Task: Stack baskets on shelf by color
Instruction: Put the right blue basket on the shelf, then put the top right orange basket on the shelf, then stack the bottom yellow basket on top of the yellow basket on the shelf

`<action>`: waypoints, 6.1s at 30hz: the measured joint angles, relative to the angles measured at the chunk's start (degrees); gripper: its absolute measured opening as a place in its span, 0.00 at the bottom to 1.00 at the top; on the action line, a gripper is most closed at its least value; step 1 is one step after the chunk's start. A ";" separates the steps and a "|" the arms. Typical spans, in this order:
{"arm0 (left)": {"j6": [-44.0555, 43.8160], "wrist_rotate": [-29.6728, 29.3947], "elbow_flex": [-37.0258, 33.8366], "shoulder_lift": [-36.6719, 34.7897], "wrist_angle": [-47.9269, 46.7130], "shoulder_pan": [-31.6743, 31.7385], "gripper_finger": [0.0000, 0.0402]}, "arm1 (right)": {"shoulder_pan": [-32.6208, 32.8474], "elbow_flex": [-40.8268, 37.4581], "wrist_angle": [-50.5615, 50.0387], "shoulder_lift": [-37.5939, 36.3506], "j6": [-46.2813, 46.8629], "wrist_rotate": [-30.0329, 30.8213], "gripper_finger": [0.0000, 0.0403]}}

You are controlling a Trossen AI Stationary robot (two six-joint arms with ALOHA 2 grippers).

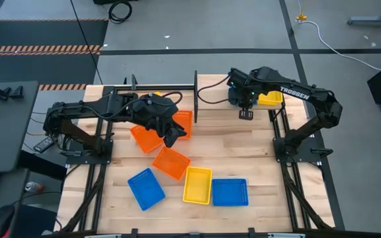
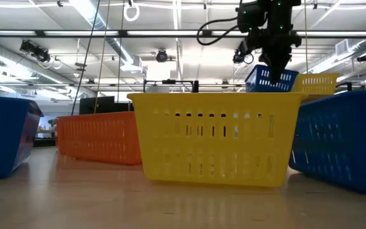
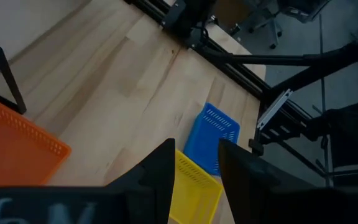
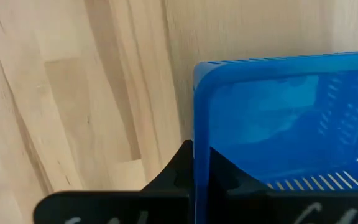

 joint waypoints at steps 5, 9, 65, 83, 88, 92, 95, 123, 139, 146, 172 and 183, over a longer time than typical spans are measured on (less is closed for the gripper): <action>0.02 0.00 0.01 0.00 0.02 0.00 0.32 | 0.00 -0.09 0.61 0.00 -0.30 0.33 0.02; 0.02 0.00 0.00 0.00 0.09 0.00 0.32 | 0.00 -0.11 1.74 0.00 -2.00 0.29 0.02; 44.97 -2.44 -0.18 21.21 -20.19 10.25 0.56 | 8.24 25.84 -4.38 -10.58 25.37 -1.68 0.42; 50.34 2.10 -0.18 31.10 -17.16 11.04 0.56 | 10.49 26.10 -10.50 -16.91 30.85 -0.98 0.44; 51.08 1.68 -0.21 35.03 -16.42 11.04 0.56 | 10.54 26.10 -10.71 -16.33 30.86 -1.18 0.44; 50.78 1.46 -0.21 37.90 -16.47 10.99 0.54 | 10.54 26.10 -11.58 -16.16 31.64 -1.20 0.43; 49.19 -0.45 -0.23 38.86 -16.03 10.63 0.48 | 10.54 26.10 -12.61 -16.04 31.88 -1.20 0.43; 46.56 -14.98 32.99 27.49 -26.61 10.68 0.02 | 10.47 26.08 -3.48 -16.61 30.11 4.49 0.43; 50.30 -11.75 33.48 36.11 -12.36 14.65 0.03 | 10.47 26.05 -7.21 -17.00 37.16 1.22 0.43; 49.62 -10.25 33.48 38.96 -10.36 15.53 0.03 | 10.47 26.05 -9.53 -17.00 39.44 1.27 0.43; 50.35 -10.97 33.50 39.93 -11.02 17.90 0.24 | 10.47 26.05 -9.25 -16.98 39.32 -0.17 0.43; 44.08 -10.93 40.43 39.60 -12.56 16.02 0.23 | 10.56 26.05 -9.75 -16.98 41.09 -4.02 0.43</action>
